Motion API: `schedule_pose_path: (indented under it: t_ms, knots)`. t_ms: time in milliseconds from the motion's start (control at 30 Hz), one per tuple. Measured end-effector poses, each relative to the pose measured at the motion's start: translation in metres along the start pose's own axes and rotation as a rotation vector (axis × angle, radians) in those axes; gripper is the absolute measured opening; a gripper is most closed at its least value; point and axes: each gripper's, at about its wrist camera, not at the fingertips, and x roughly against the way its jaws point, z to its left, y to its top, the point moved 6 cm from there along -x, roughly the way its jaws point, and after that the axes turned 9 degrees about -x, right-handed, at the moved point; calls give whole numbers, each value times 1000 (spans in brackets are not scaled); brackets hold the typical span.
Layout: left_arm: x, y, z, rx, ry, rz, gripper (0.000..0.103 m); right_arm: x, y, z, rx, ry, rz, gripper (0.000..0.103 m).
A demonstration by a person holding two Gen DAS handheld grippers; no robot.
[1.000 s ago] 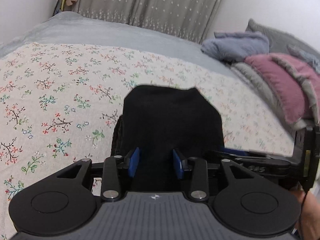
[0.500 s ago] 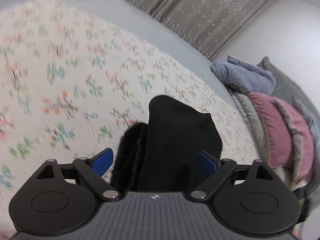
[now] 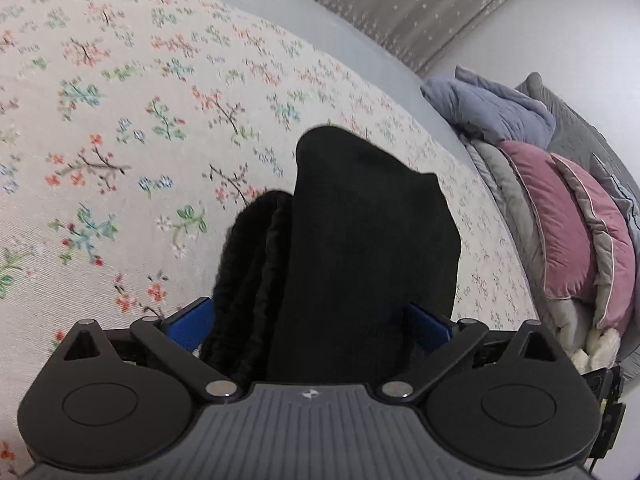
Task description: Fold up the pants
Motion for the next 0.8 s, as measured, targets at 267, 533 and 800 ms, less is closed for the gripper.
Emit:
schedule_pose_path:
  t_ms: [267, 533, 800]
  knots:
    - [-12, 1, 6, 17, -32, 24, 103, -5, -4, 0, -9, 38, -43, 88]
    - [-4, 6, -19, -93, 57, -28, 78, -9, 4, -10, -74, 38, -46, 30]
    - [10, 18, -32, -63, 26, -119, 59, 6, 26, 43, 143, 31, -76, 20]
